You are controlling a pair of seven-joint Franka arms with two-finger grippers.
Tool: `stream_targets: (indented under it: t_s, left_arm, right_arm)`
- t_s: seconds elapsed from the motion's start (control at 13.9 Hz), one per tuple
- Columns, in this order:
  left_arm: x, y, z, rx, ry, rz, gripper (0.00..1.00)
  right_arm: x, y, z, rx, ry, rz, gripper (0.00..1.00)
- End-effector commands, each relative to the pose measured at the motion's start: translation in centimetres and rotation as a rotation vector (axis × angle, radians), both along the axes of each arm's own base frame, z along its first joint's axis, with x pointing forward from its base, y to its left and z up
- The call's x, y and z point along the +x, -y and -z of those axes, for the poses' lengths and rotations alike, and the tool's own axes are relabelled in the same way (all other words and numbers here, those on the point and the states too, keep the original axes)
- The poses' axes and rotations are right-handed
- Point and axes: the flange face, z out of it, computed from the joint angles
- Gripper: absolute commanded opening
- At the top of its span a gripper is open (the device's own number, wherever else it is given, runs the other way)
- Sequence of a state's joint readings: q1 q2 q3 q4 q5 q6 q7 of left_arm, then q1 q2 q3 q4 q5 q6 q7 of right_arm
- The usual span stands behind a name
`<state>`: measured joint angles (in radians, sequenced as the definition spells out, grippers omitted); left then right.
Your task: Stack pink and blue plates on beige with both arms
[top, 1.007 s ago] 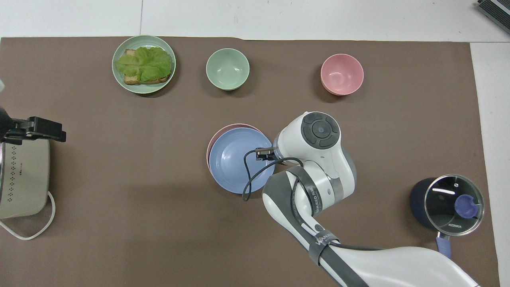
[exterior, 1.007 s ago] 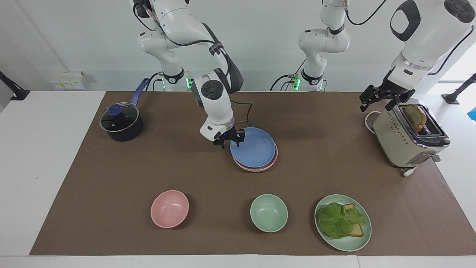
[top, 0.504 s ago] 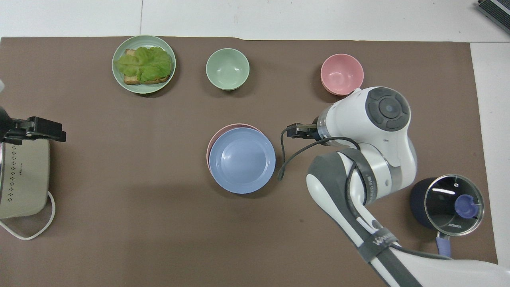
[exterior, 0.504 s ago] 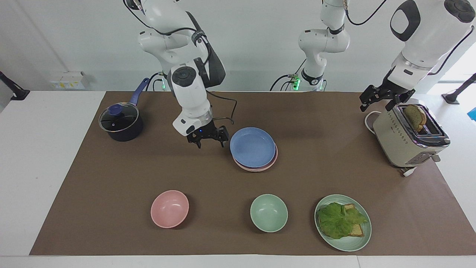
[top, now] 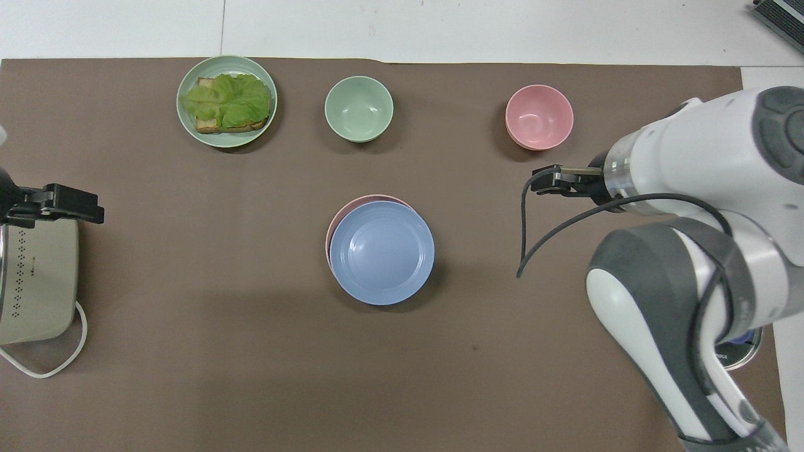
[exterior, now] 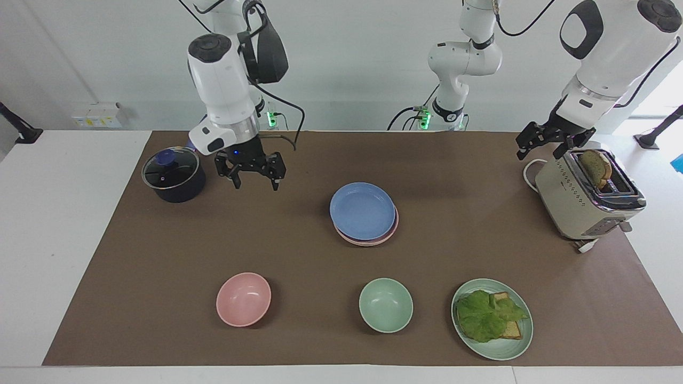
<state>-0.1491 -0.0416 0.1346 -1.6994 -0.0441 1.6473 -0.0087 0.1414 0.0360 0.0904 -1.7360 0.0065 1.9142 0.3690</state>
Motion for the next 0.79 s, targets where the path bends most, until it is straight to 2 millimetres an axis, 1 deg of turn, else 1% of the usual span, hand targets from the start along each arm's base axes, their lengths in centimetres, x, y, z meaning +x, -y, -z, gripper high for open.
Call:
stream_targets:
  t_s: [0.0,0.22,0.36,0.43,0.5,0.72]
  left_arm:
    - [-0.3,-0.2,-0.3,0.017,-0.004,0.009,1.0]
    - [-0.3,-0.2,-0.3,0.017,-0.003,0.009,1.0]
    - [-0.3,-0.2,-0.4,0.017,-0.001,0.008,1.0]
    - [-0.3,-0.2,-0.4,0.017,-0.003,0.009,1.0]
    - [-0.3,-0.2,-0.3,0.017,-0.004,0.01,1.0]
    - [-0.3,-0.3,-0.4,0.019,-0.001,0.009,1.0]
  right_arm:
    - [-1.2,2.6,-3.9,-0.022,0.016,0.018,1.0]
    - [-1.6,4.7,-7.6,-0.039,-0.003,0.052,1.0]
    - [-1.9,5.4,-8.0,-0.046,-0.019,0.063,1.0]
    - [-2.4,6.2,-9.0,-0.043,-0.012,0.077,1.0]
    - [-2.7,7.1,-10.4,-0.041,0.008,0.093,1.0]
    - [-3.3,9.9,-11.3,-0.041,-0.028,0.141,1.0]
